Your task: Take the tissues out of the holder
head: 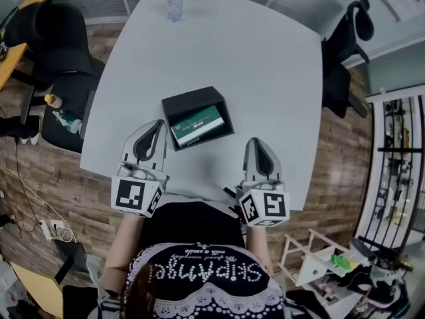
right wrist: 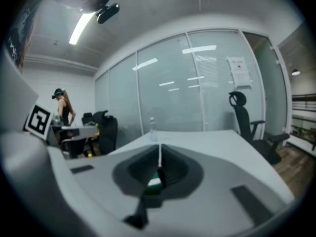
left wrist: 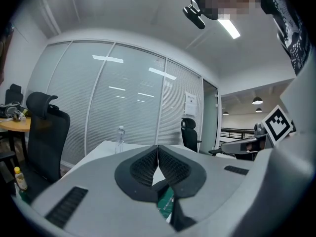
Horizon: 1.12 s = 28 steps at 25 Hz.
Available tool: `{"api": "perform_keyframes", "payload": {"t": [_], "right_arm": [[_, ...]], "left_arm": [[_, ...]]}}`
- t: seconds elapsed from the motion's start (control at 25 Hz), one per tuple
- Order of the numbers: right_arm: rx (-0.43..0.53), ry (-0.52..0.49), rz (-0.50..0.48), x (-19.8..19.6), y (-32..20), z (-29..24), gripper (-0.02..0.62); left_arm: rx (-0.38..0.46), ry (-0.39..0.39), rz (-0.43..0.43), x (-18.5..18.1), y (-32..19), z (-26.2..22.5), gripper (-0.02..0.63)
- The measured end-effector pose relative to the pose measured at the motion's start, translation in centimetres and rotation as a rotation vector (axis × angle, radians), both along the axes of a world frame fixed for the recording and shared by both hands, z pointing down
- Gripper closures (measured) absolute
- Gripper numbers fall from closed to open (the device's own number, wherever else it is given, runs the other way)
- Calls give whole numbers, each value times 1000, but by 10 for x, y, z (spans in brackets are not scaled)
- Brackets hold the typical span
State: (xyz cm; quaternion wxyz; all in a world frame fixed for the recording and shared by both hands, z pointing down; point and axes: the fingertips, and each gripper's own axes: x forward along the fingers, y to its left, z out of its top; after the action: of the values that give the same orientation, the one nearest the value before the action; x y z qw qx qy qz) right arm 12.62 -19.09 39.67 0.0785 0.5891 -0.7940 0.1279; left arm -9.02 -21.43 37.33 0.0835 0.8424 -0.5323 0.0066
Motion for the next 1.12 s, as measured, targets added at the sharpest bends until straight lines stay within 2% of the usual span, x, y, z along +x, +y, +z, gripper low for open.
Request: {"api": "perform_keyframes", "payload": {"t": [0.68, 0.84, 0.88, 1.0, 1.12], "right_arm": [[7, -6, -1, 9, -4, -2, 560], [5, -9, 4, 11, -3, 0, 560], [3, -9, 6, 11, -2, 0, 560], [-7, -10, 12, 12, 1, 4, 560], [-15, -12, 24, 15, 5, 7, 560]], "left_arm": [[1, -22, -10, 4, -6, 1, 571], [1, -22, 14, 7, -10, -2, 568], [-1, -23, 26, 9, -11, -2, 560], [-30, -27, 99, 21, -14, 3, 440], [-73, -58, 188, 39, -18, 12, 377]]}}
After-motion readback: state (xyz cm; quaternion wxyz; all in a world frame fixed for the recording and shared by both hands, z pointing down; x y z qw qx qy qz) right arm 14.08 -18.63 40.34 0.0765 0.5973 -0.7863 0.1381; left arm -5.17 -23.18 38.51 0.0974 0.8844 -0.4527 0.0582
